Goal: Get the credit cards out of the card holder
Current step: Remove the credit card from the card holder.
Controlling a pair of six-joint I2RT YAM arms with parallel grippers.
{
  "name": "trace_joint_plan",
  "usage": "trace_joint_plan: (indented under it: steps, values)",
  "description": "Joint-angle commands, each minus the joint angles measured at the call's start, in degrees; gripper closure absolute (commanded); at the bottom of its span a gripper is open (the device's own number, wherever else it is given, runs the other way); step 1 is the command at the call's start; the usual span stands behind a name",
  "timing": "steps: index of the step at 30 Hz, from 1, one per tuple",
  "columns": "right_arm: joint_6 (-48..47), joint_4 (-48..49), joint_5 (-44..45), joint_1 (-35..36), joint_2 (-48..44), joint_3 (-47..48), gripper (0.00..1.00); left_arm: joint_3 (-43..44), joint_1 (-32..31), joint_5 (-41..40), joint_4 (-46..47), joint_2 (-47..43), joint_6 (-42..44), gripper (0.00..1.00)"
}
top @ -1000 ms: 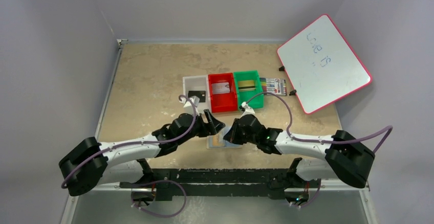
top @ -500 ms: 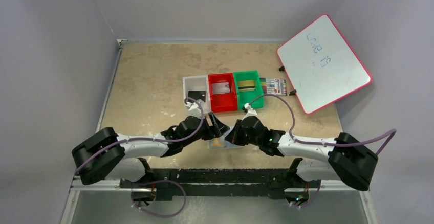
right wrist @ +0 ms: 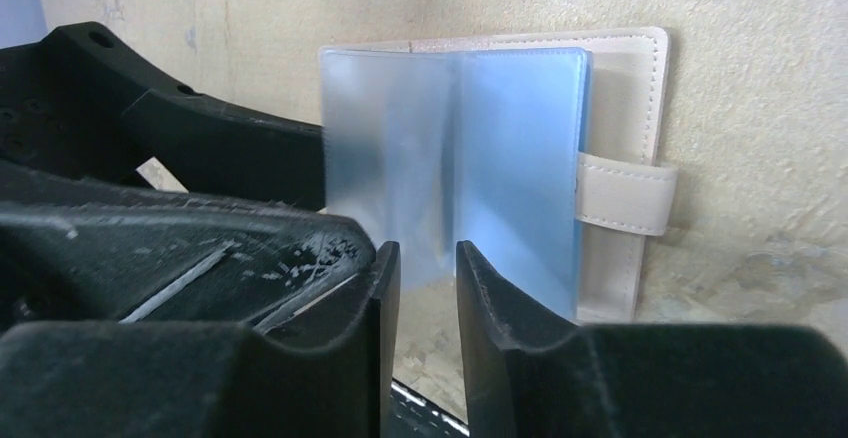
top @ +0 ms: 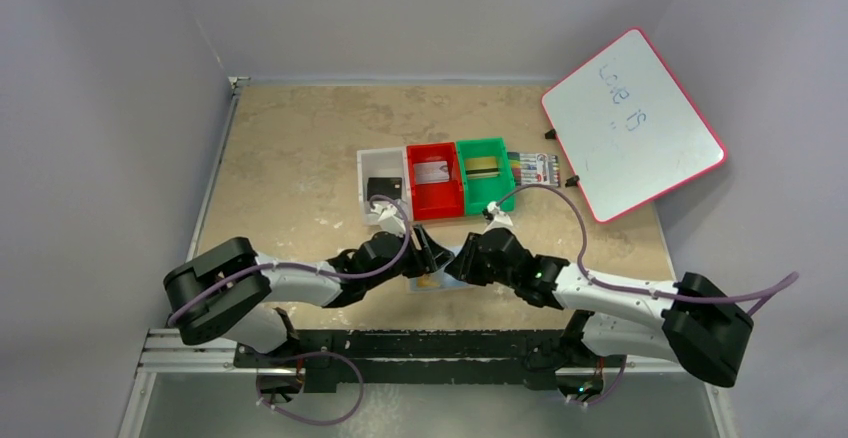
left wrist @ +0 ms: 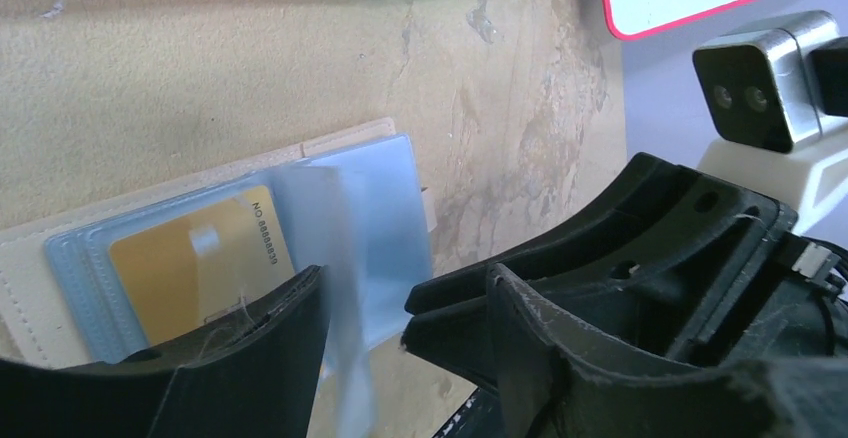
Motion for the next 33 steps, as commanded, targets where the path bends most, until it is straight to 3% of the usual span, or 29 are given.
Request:
trace_joint_plan:
  steps: [1,6,10,16,27,33]
  values:
    - [0.92,-4.72,4.21,0.0,-3.89,1.37,0.67,2.98,-1.08,1.58,3.98,1.52,-0.03,0.44]
    - [3.53,-14.28,8.86,0.0,-6.96,3.15,0.64,4.08,-1.74,2.05,4.6,3.22,-0.03,0.47]
    - [7.6,-23.23,14.26,0.01,-8.75,5.63,0.56,5.61,-2.31,2.72,5.18,4.99,-0.07,0.48]
    - [12.09,-33.11,20.65,0.07,-11.58,9.33,0.54,7.22,-3.32,2.61,5.6,8.27,-0.45,0.49]
    - [14.64,-36.82,24.08,0.09,-17.14,9.61,0.54,8.88,-4.16,3.57,6.75,14.85,-0.62,0.5]
    - [11.61,-33.47,24.09,0.02,-20.52,8.25,0.51,10.99,-5.12,2.78,3.5,11.76,1.0,0.5]
